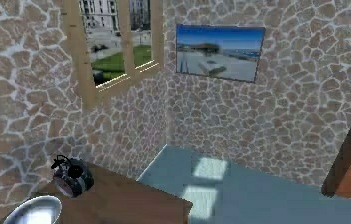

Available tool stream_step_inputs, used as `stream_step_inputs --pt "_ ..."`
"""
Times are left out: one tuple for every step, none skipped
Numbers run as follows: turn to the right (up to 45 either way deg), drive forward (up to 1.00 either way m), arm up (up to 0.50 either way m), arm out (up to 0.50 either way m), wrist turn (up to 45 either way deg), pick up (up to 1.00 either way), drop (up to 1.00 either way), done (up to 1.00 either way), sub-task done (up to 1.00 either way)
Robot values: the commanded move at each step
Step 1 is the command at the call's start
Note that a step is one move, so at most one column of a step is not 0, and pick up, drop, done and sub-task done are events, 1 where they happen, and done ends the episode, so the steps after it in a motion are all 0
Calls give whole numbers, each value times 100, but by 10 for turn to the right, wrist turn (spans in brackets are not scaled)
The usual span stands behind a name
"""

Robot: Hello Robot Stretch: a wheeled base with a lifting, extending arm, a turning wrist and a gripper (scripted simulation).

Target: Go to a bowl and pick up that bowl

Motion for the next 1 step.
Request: stream_step_inputs --pt "300 0 0 0 0 0 0 0 0"
